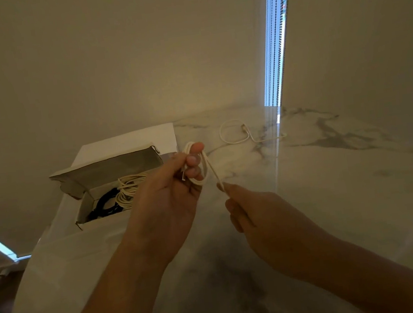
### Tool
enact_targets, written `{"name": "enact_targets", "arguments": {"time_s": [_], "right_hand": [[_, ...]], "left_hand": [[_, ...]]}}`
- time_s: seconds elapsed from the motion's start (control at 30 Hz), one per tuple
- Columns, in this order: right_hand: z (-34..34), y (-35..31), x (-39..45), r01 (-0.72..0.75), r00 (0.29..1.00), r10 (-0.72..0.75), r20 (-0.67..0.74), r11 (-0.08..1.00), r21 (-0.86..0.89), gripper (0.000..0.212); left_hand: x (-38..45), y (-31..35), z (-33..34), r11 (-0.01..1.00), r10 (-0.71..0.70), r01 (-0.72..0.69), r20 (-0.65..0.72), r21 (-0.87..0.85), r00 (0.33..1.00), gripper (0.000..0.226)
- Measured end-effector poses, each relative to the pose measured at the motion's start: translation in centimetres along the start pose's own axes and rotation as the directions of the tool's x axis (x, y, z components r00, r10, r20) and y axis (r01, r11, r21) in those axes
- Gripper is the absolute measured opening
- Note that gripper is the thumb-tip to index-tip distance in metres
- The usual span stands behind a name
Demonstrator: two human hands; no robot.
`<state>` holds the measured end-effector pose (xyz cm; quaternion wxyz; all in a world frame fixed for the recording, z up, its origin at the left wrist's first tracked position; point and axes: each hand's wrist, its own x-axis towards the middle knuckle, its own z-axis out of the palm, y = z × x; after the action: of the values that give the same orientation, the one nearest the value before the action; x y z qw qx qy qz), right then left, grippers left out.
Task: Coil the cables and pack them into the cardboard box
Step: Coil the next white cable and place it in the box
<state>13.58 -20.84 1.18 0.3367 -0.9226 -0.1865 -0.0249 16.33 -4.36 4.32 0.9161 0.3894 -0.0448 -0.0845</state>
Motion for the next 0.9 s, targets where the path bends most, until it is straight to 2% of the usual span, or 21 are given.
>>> {"name": "enact_targets", "arguments": {"time_s": [0.13, 0.27, 0.4, 0.5, 0.57, 0.6, 0.7, 0.77, 0.83, 0.9], "right_hand": [[0.2, -1.4, -1.0, 0.001, 0.998, -0.003, 0.068, 1.0, 0.028, 0.048], [-0.3, -2.6, -1.9, 0.021, 0.992, -0.015, 0.125, 0.998, -0.054, 0.051], [-0.8, -3.5, -2.4, 0.111, 0.988, -0.094, 0.124, 0.983, -0.144, 0.049], [-1.4, -3.8, -2.7, 0.167, 0.985, -0.159, 0.067, 0.974, -0.151, 0.043], [-1.6, -3.5, -2.6, 0.214, 0.976, -0.217, -0.006, 0.964, -0.155, 0.033], [-1.6, -3.3, -2.5, 0.235, 0.969, -0.244, -0.037, 0.958, -0.167, 0.026], [-2.0, -2.3, -1.8, 0.255, 0.947, -0.294, -0.13, 0.933, -0.255, 0.022], [-2.8, -1.7, -1.4, 0.246, 0.925, -0.307, -0.224, 0.933, -0.261, 0.027], [-3.6, -0.9, -1.0, 0.24, 0.903, -0.315, -0.292, 0.934, -0.265, 0.027], [-4.3, -0.1, -0.5, 0.222, 0.894, -0.314, -0.32, 0.93, -0.293, 0.02]], "left_hand": [[0.1, 0.7, -0.1, 0.992, 0.099, -0.102, -0.042, -0.08, 0.994, 0.045], [0.1, 0.7, -0.2, 0.983, 0.155, -0.162, -0.083, -0.088, 0.984, 0.042], [0.3, 0.3, -0.2, 0.981, 0.193, -0.193, -0.084, 0.01, 0.978, 0.035], [0.3, -0.3, -0.2, 0.96, 0.22, -0.203, -0.074, 0.194, 0.973, 0.028], [0.3, -0.8, -0.3, 0.9, 0.248, -0.202, -0.073, 0.386, 0.966, 0.025], [0.2, -1.0, -0.3, 0.838, 0.267, -0.203, -0.055, 0.506, 0.962, 0.025], [-0.2, -1.4, -0.2, 0.571, 0.266, -0.221, 0.077, 0.791, 0.961, 0.025], [-0.4, -1.5, 0.0, 0.435, 0.244, -0.246, 0.15, 0.866, 0.958, 0.023], [-0.6, -1.7, 0.3, 0.408, 0.216, -0.244, 0.166, 0.88, 0.962, 0.024], [-0.7, -2.0, 0.7, 0.445, 0.16, -0.199, 0.141, 0.873, 0.977, 0.027]]}}
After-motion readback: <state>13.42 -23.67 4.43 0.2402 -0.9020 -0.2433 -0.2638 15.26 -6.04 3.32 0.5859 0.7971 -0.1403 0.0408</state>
